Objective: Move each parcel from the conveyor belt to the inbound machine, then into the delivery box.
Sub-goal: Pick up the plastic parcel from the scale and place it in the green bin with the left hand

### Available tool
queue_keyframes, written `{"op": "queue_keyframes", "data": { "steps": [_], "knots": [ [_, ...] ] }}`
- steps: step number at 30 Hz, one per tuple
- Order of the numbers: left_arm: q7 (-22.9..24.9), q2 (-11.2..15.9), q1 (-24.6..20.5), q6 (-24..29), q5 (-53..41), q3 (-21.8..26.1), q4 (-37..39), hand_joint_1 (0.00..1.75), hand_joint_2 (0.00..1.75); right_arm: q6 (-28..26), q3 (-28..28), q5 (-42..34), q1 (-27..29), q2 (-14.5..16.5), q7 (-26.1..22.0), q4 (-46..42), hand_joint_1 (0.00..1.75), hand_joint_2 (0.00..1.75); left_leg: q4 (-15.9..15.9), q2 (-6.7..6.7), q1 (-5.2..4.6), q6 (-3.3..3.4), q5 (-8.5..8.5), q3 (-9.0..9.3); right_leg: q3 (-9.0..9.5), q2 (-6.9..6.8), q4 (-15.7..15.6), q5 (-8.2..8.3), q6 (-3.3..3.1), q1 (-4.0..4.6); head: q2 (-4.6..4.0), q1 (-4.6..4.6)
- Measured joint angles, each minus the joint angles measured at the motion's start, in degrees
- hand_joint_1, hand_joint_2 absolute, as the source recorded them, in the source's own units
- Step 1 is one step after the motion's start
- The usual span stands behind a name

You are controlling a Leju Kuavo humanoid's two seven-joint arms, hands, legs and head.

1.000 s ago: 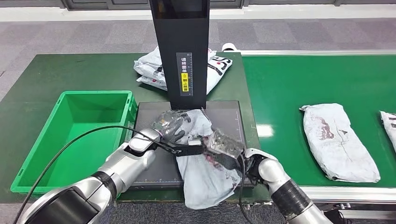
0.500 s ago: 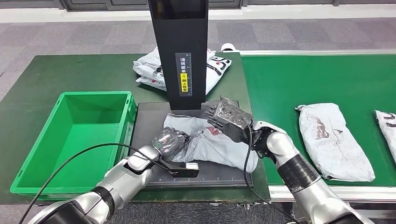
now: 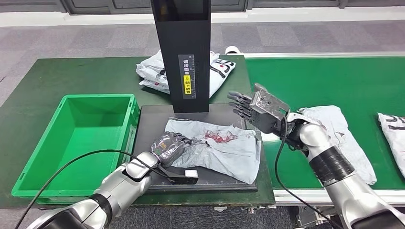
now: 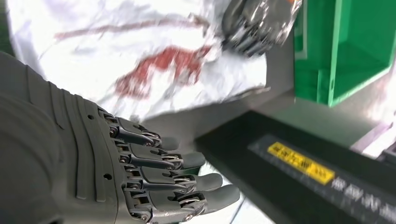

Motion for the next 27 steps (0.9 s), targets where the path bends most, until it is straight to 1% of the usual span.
{"op": "queue_keyframes", "data": {
  "steps": [1, 3, 4, 6, 7, 9, 15, 19, 21, 22, 24, 26, 27],
  "knots": [
    [0.64, 0.12, 0.15, 0.52, -0.22, 0.00, -0.09, 0.35, 1.75, -0.20, 0.01, -0.37, -0.32, -0.54, -0.14, 0.09, 0.00, 0.44, -0.01, 0.00, 0.00, 0.00, 0.00, 0.07, 0.08, -0.01, 0.00, -0.01, -0.01, 0.00, 0.00, 0.00],
    [1.75, 0.30, 0.42, 1.35, -0.58, 0.01, -0.22, 1.09, 1.75, -0.66, 0.01, -0.94, -0.69, -1.62, -0.46, 0.15, 0.00, 1.31, -0.02, 0.00, 0.00, 0.00, 0.00, 0.19, 0.20, -0.01, 0.00, -0.01, -0.01, 0.00, -0.01, 0.00],
    [1.99, 0.38, 0.54, 1.52, -0.62, 0.01, -0.25, 1.33, 1.75, -0.87, 0.01, -1.10, -0.77, -2.12, -0.57, 0.16, 0.00, 1.75, -0.02, 0.00, 0.00, 0.00, -0.01, 0.23, 0.24, -0.01, 0.00, -0.01, -0.02, -0.01, -0.01, 0.01],
    [2.48, 0.56, 0.89, 2.08, -0.60, 0.02, -0.29, 1.38, 1.75, -1.39, 0.01, -1.52, -0.75, -2.97, -0.81, 0.16, 0.00, 1.75, -0.03, 0.01, 0.00, 0.00, -0.02, 0.29, 0.28, 0.00, 0.00, -0.01, -0.02, -0.02, -0.01, 0.01],
    [3.01, 0.63, 1.14, 2.62, -0.63, 0.10, -0.33, 1.44, 1.75, -1.74, 0.01, -1.88, -0.61, -3.35, -1.03, 0.15, 0.00, 1.75, -0.03, 0.02, 0.00, 0.00, -0.02, 0.31, 0.28, 0.01, 0.00, -0.02, -0.02, -0.03, 0.00, 0.01],
    [4.34, 0.68, 1.71, 3.86, -0.89, 0.39, -0.45, 1.74, 1.75, -2.39, 0.01, -2.57, 0.07, -4.08, -1.67, 0.10, 0.00, 1.75, -0.03, 0.03, 0.00, 0.00, -0.02, 0.34, 0.29, 0.01, 0.00, -0.01, -0.02, -0.03, 0.00, 0.01],
    [6.28, 0.68, 3.13, 5.78, -0.99, 2.80, -0.79, 1.75, 1.75, -4.51, 0.01, -1.59, 4.24, -4.86, -3.80, -1.41, 0.00, 1.75, -0.07, 0.09, 0.00, -0.01, -0.02, 0.35, 0.27, 0.07, 0.00, -0.02, -0.03, -0.01, 0.01, 0.01],
    [6.30, 0.66, 3.79, 7.06, -0.37, 4.71, -1.17, 0.02, 1.75, -6.36, -0.01, 0.49, 6.21, -4.64, -4.50, -2.20, 0.00, 1.75, -0.13, 0.10, 0.00, -0.03, -0.03, 0.35, 0.24, 0.07, 0.00, -0.05, -0.09, 0.00, -0.01, 0.01],
    [4.39, 0.53, 4.20, 8.35, 2.35, 6.21, -1.57, 0.00, 1.75, -7.25, -0.14, 1.60, 7.04, -4.26, -4.74, -2.41, 0.00, 1.75, -0.15, 0.10, 0.00, -0.04, -0.04, 0.35, 0.22, 0.07, 0.00, -0.06, -0.10, 0.00, 0.00, 0.01],
    [2.53, 0.41, 4.46, 9.05, 4.68, 7.35, -1.88, 0.00, 1.75, -7.73, -0.25, 2.16, 7.50, -4.00, -4.78, -2.56, 0.00, 1.75, -0.16, 0.10, 0.00, -0.05, -0.04, 0.35, 0.21, 0.07, 0.00, -0.07, -0.10, 0.01, 0.00, 0.01],
    [-3.04, -0.08, 5.16, 9.95, 11.36, 10.27, -2.89, 0.00, 1.75, -8.75, -0.46, 3.29, 8.47, -3.27, -4.82, -2.94, 0.00, 1.75, -0.16, 0.11, 0.00, -0.05, -0.04, 0.32, 0.16, 0.07, 0.00, -0.07, -0.11, 0.01, -0.01, 0.01],
    [-9.31, -0.79, 6.01, 9.94, 19.40, 13.84, -4.52, 0.00, 1.75, -9.80, -0.64, 4.30, 9.38, -2.29, -4.95, -3.26, 0.00, 0.87, -0.16, 0.15, 0.01, -0.06, -0.03, 0.26, 0.08, 0.10, 0.00, -0.07, -0.11, 0.01, -0.02, 0.01],
    [-11.62, -1.15, 6.35, 9.76, 22.61, 15.61, -5.41, 0.00, 1.75, -10.22, -0.78, 4.67, 9.77, -1.79, -5.03, -3.39, 0.00, 0.44, -0.16, 0.16, 0.02, -0.07, -0.02, 0.22, 0.04, 0.11, 0.00, -0.06, -0.11, 0.01, -0.01, 0.01]
  ]
}}
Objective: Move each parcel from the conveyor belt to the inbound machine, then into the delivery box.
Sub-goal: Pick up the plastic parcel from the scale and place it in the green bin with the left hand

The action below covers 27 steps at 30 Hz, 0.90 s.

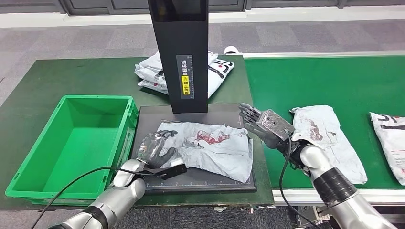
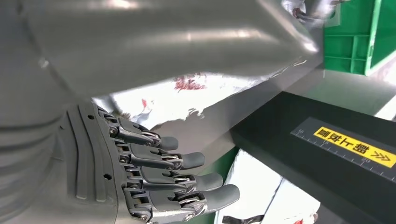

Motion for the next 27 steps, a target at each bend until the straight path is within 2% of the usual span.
{"op": "queue_keyframes", "data": {
  "steps": [1, 5, 9, 12, 16, 23, 27],
  "knots": [
    [-1.45, -0.31, 0.27, -0.23, 2.20, 1.57, -0.81, 0.00, 1.75, -0.34, -0.14, 0.29, 0.32, 0.45, -0.09, -0.11, 0.00, 0.00, 0.00, 0.00, 0.01, -0.01, 0.01, -0.04, -0.03, 0.00, 0.00, 0.00, 0.00, 0.00, 0.00, 0.00],
    [-6.44, -1.55, 1.43, -3.04, 12.46, 6.57, -4.42, 0.00, 1.75, -4.33, -0.86, 3.69, 1.08, 2.38, -2.60, -0.48, 0.00, 0.00, 0.01, -0.04, 0.02, -0.01, 0.03, -0.15, -0.09, -0.02, 0.00, 0.00, 0.00, -0.01, 0.01, 0.00],
    [-11.41, -3.52, 2.03, -9.50, 31.29, 12.07, -9.83, 0.00, 1.75, -14.87, -2.38, 11.17, 1.86, 5.89, -8.22, -0.65, 0.00, 0.00, 0.02, 0.01, 0.00, 0.00, 0.02, -0.27, -0.23, 0.02, 0.00, 0.01, 0.01, -0.05, 0.01, 0.00],
    [-13.87, -4.40, 2.02, -12.81, 39.40, 14.65, -13.15, 0.00, 1.75, -22.56, -3.44, 14.16, 2.00, 8.96, -12.74, 0.51, 0.00, 0.00, 0.02, -0.01, -0.01, 0.00, 0.01, -0.30, -0.28, 0.03, 0.00, 0.01, 0.01, -0.05, 0.02, 0.00],
    [-15.14, -4.79, 2.02, -14.08, 42.15, 15.29, -15.63, 0.00, 1.75, -28.20, -4.67, 15.07, 3.00, 12.13, -16.18, 1.78, 0.00, 0.00, 0.01, -0.01, 0.00, -0.01, 0.00, -0.33, -0.31, 0.02, 0.00, 0.00, 0.01, -0.04, 0.01, -0.01],
    [-15.35, -5.00, 2.02, -14.08, 42.80, 15.71, -17.05, 0.00, 1.75, -28.80, -4.89, 15.10, 3.80, 13.96, -16.58, 2.89, 0.00, 0.00, 0.02, 0.01, 0.00, -0.02, 0.00, -0.36, -0.35, 0.04, 0.00, 0.00, 0.01, -0.05, 0.01, 0.00],
    [-15.36, -5.06, 2.06, -14.42, 42.64, 15.77, -17.48, 0.00, 1.75, -29.53, -5.94, 14.18, 4.25, 14.80, -16.91, 3.40, 0.00, 1.75, 0.02, 0.00, -0.01, -0.02, 0.00, -0.37, -0.37, 0.03, 0.00, 0.00, 0.01, -0.05, 0.01, 0.00]
  ]
}}
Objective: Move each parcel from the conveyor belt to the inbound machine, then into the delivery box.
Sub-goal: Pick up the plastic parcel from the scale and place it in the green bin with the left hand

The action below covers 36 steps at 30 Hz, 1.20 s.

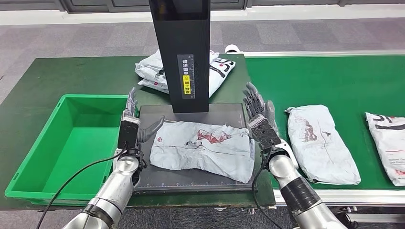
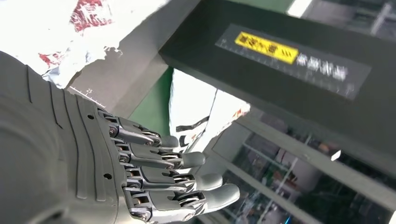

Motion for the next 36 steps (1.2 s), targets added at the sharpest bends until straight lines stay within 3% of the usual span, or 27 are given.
{"op": "queue_keyframes", "data": {
  "steps": [4, 10, 16, 19, 20, 24, 30, 33, 36],
  "knots": [
    [1.15, -0.04, -0.07, -3.43, -4.74, -1.29, 0.24, 0.00, 1.75, 0.27, -0.98, -1.53, 0.56, 0.94, -0.32, 1.11, 0.00, 1.75, 0.00, 0.01, -0.01, 0.00, 0.00, -0.02, -0.04, 0.01, 0.00, 0.00, 0.00, -0.01, 0.00, -0.01],
    [6.01, 0.32, -0.58, -4.76, -19.11, -8.40, 3.90, 0.00, 1.75, 1.89, -2.51, -2.61, 0.60, 1.95, -0.15, 2.49, 0.00, 1.75, 0.00, 0.03, -0.02, 0.01, -0.01, -0.08, -0.09, 0.01, 0.00, 0.00, 0.00, -0.02, 0.00, 0.00],
    [17.27, 0.83, -2.58, -1.63, -41.85, -17.70, 11.71, 0.00, 1.75, 3.03, -4.45, -2.91, 0.11, 3.24, -0.55, 4.16, 0.00, 1.75, 0.00, 0.03, -0.02, 0.01, -0.01, -0.09, -0.10, 0.01, 0.00, 0.00, 0.00, -0.02, 0.01, -0.01],
    [21.01, 0.78, -4.36, -4.69, -49.07, -21.99, 14.87, 0.00, 1.75, 3.88, -5.50, -3.29, -0.24, 3.96, -0.91, 5.48, 0.00, 1.75, 0.00, -0.13, -0.02, 0.02, -0.01, -0.06, 0.02, -0.11, 0.00, -0.04, 0.04, -0.02, 0.01, -0.01],
    [21.95, 0.75, -5.33, -6.71, -50.80, -23.25, 15.73, 0.05, 1.75, 4.23, -5.75, -3.43, -0.33, 4.16, -1.01, 5.92, 0.00, 1.75, -0.01, -0.24, -0.02, 0.03, -0.01, 0.00, 0.13, -0.19, 0.00, -0.08, 0.07, -0.02, 0.01, 0.00],
    [23.29, 0.64, -8.59, -14.46, -54.36, -27.04, 18.24, 1.75, 1.75, 5.37, -6.57, -3.66, -0.58, 5.01, -1.07, 6.94, 0.00, 1.75, -0.03, -0.38, -0.04, 0.11, -0.17, 0.52, 0.78, -0.32, -0.03, -0.34, 0.18, -0.05, 0.00, -0.01],
    [21.83, 0.61, -9.77, -17.07, -54.69, -28.94, 19.83, 1.75, 1.75, 5.31, -8.39, -4.60, -0.50, 5.47, -0.91, 7.90, 0.00, 1.75, -0.03, -0.37, -0.07, 0.14, -0.26, 1.04, 1.29, -0.33, -0.05, -0.41, 0.19, -0.08, 0.01, 0.00],
    [22.15, 0.55, -9.50, -13.16, -53.12, -28.80, 19.87, 1.75, 1.75, 4.26, -9.43, -5.21, 0.07, 5.50, -2.04, 8.34, 0.00, 1.75, -0.03, -0.34, -0.07, 0.12, -0.20, 1.06, 1.26, -0.31, -0.05, -0.34, 0.17, -0.07, 0.01, 0.00],
    [24.65, 0.43, -9.08, -5.68, -51.42, -27.79, 19.34, 1.75, 1.75, 3.23, -10.52, -5.94, 1.37, 5.55, -3.00, 8.44, 0.00, 1.75, -0.02, -0.26, -0.07, 0.06, -0.15, 0.95, 1.08, -0.24, -0.04, -0.23, 0.11, -0.07, 0.00, 0.00]
  ]
}}
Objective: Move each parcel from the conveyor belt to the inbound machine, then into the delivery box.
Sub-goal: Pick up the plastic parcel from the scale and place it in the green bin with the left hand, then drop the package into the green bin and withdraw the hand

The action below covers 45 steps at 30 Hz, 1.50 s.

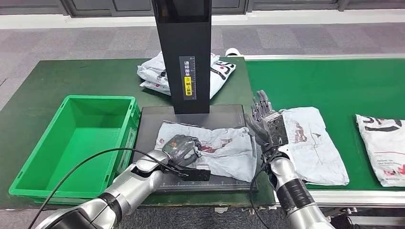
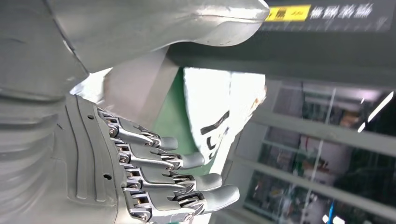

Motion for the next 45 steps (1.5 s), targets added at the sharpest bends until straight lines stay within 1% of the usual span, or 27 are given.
{"op": "queue_keyframes", "data": {
  "steps": [3, 6, 8, 10, 13, 17, 20, 22, 23, 24, 27, 28, 29, 31, 37, 39, 41, 42, 43, 44, 45],
  "knots": [
    [2.44, 0.04, 0.18, 8.76, 1.10, 1.89, -1.24, 1.75, 1.75, -0.44, -1.09, -1.11, 1.44, 0.16, -0.56, 0.00, 0.00, 1.75, 0.00, 0.05, 0.01, -0.05, 0.09, -0.28, -0.32, 0.07, 0.02, 0.09, -0.03, 0.01, 0.01, 0.00],
    [5.07, 0.58, 0.09, 18.72, 0.30, 5.05, -4.12, 1.75, 1.75, -0.91, -2.05, -2.43, 2.29, 0.52, -1.56, 0.18, 0.00, 1.75, 0.00, 0.06, 0.03, -0.07, 0.14, -0.54, -0.60, 0.11, 0.05, 0.12, -0.07, 0.03, 0.01, 0.00],
    [6.60, 1.43, 0.04, 22.83, -2.48, 8.24, -7.88, 1.75, 1.75, -1.15, -2.53, -3.18, 2.69, 0.80, -2.52, 0.52, 0.00, 1.75, 0.00, 0.09, 0.04, -0.09, 0.15, -0.61, -0.70, 0.15, 0.06, 0.13, -0.09, 0.04, 0.00, -0.01],
    [7.45, 2.24, 0.12, 24.02, -6.21, 11.98, -12.34, 1.75, 1.75, -1.30, -2.99, -3.69, 3.09, 0.99, -3.15, 0.89, 0.00, 1.75, -0.01, 0.11, 0.04, -0.10, 0.14, -0.68, -0.77, 0.17, 0.06, 0.13, -0.10, 0.04, 0.01, -0.01],
    [8.36, 3.31, 1.00, 24.15, -12.66, 18.07, -19.38, 1.75, 1.75, -1.46, -3.58, -4.07, 3.53, 1.11, -3.60, 1.48, 0.00, 1.75, -0.02, 0.12, 0.05, -0.12, 0.12, -0.78, -0.88, 0.18, 0.06, 0.11, -0.11, 0.04, 0.01, -0.01],
    [9.19, 3.93, 3.99, 24.15, -21.44, 25.80, -29.79, 1.75, 1.75, -1.70, -4.47, -4.52, 4.14, 1.24, -3.90, 2.15, 0.00, 1.75, -0.03, 0.15, 0.04, -0.14, 0.10, -0.84, -0.96, 0.22, 0.06, 0.09, -0.11, 0.04, 0.01, -0.01],
    [9.40, 4.09, 6.28, 24.16, -25.12, 31.04, -36.76, 1.75, 1.75, -1.92, -5.14, -4.65, 4.79, 1.28, -4.33, 2.46, 0.00, 1.75, -0.03, 0.19, 0.04, -0.13, 0.08, -0.88, -1.01, 0.25, 0.06, 0.09, -0.11, 0.03, 0.01, -0.01],
    [10.90, 4.58, 7.35, 24.16, -26.62, 33.36, -39.88, 1.75, 1.75, -1.79, -5.33, -4.82, 5.05, 1.29, -4.42, 2.57, 0.00, 1.75, -0.03, 0.19, 0.04, -0.12, 0.07, -0.90, -1.02, 0.24, 0.06, 0.09, -0.11, 0.03, 0.01, -0.01],
    [13.48, 5.39, 7.92, 24.16, -27.78, 33.85, -41.10, 1.75, 1.75, -1.67, -5.37, -4.93, 5.17, 1.29, -4.41, 2.61, 0.00, 1.75, -0.03, 0.21, 0.04, -0.12, 0.07, -0.90, -1.03, 0.26, 0.06, 0.09, -0.12, 0.04, 0.01, 0.01],
    [17.68, 6.78, 8.50, 24.15, -28.87, 33.76, -42.07, 1.75, 1.75, -1.54, -5.45, -5.02, 5.31, 1.29, -4.40, 2.62, 0.00, 1.75, -0.04, 0.25, 0.05, -0.14, 0.06, -0.89, -1.05, 0.29, 0.06, 0.08, -0.13, 0.04, 0.01, 0.01],
    [33.89, 12.73, 9.86, 24.14, -30.24, 30.60, -43.13, 1.75, 1.75, -1.43, -6.08, -5.03, 6.03, 1.36, -4.28, 2.61, 0.00, 1.75, -0.05, 0.50, 0.05, -0.20, 0.03, -0.88, -1.16, 0.47, 0.07, 0.10, -0.21, 0.08, 0.00, -0.01],
    [37.49, 14.61, 10.27, 24.14, -30.26, 29.46, -43.15, 1.75, 1.75, -1.43, -6.27, -5.02, 6.31, 1.39, -4.25, 2.61, 0.00, 1.75, -0.05, 0.57, 0.06, -0.21, 0.03, -0.89, -1.19, 0.52, 0.07, 0.11, -0.24, 0.11, 0.00, -0.02],
    [39.59, 16.05, 10.61, 24.14, -30.27, 28.63, -43.15, 1.75, 1.75, -1.43, -6.38, -5.01, 6.51, 1.41, -4.23, 2.60, 0.00, 1.75, -0.05, 0.60, 0.06, -0.21, 0.03, -0.89, -1.20, 0.55, 0.07, 0.10, -0.26, 0.14, 0.01, -0.02],
    [40.78, 17.27, 10.96, 24.14, -30.28, 28.01, -43.15, 1.75, 1.75, -1.43, -6.43, -5.01, 6.68, 1.40, -4.21, 2.60, 0.00, 1.75, -0.05, 0.62, 0.07, -0.22, 0.03, -0.89, -1.21, 0.57, 0.07, 0.09, -0.28, 0.16, 0.01, -0.02],
    [40.92, 17.39, 11.00, 24.14, -30.29, 27.93, -43.13, 1.75, 1.75, -1.43, -6.43, -5.00, 6.69, 1.40, -4.22, 2.60, 0.00, 1.75, -0.05, 0.62, 0.07, -0.22, 0.03, -0.89, -1.21, 0.57, 0.07, 0.09, -0.28, 0.17, 0.01, -0.01],
    [41.77, 18.19, 11.27, 24.14, -30.30, 27.48, -42.93, 1.75, 1.75, -1.43, -6.59, -4.98, 6.79, 1.40, -4.22, 2.60, 0.00, 1.75, -0.05, 0.60, 0.12, -0.23, 0.03, -0.89, -1.20, 0.56, 0.08, 0.08, -0.29, 0.18, 0.01, 0.00],
    [44.48, 20.70, 12.01, 24.13, -30.32, 26.52, -41.31, 1.75, 1.75, -1.26, -7.06, -4.97, 7.08, 1.40, -4.15, 2.42, 0.00, 1.75, -0.07, 0.60, 0.18, -0.25, 0.03, -0.90, -1.19, 0.56, 0.08, 0.07, -0.32, 0.18, 0.01, 0.01],
    [44.69, 22.71, 12.65, 23.74, -30.32, 26.44, -38.71, 1.75, 1.75, -1.09, -7.50, -4.93, 7.59, 1.40, -3.96, 1.98, 0.00, 1.75, -0.07, 0.64, 0.19, -0.28, 0.01, -0.89, -1.20, 0.62, 0.09, 0.07, -0.34, 0.18, 0.01, 0.01],
    [44.15, 24.83, 13.49, 22.51, -30.32, 27.01, -34.47, 1.66, 1.75, -0.85, -8.13, -4.78, 8.27, 1.40, -3.70, 1.18, 0.00, 1.75, -0.07, 0.69, 0.19, -0.32, -0.02, -0.89, -1.23, 0.69, 0.09, 0.06, -0.36, 0.18, 0.01, 0.01],
    [40.28, 26.26, 13.79, 19.72, -29.29, 28.37, -29.48, 1.58, 1.75, -0.46, -8.98, -4.52, 9.02, 1.40, -3.43, 0.20, 0.00, 1.75, -0.07, 0.73, 0.19, -0.35, -0.05, -0.88, -1.24, 0.75, 0.09, 0.06, -0.37, 0.17, 0.01, 0.00],
    [35.37, 27.31, 13.80, 16.15, -27.95, 29.99, -24.54, 1.50, 1.75, -0.03, -9.92, -4.25, 9.74, 1.40, -3.18, -0.79, 0.00, 1.75, -0.07, 0.76, 0.18, -0.38, -0.08, -0.87, -1.25, 0.79, 0.08, 0.06, -0.38, 0.16, 0.01, 0.00]
  ]
}}
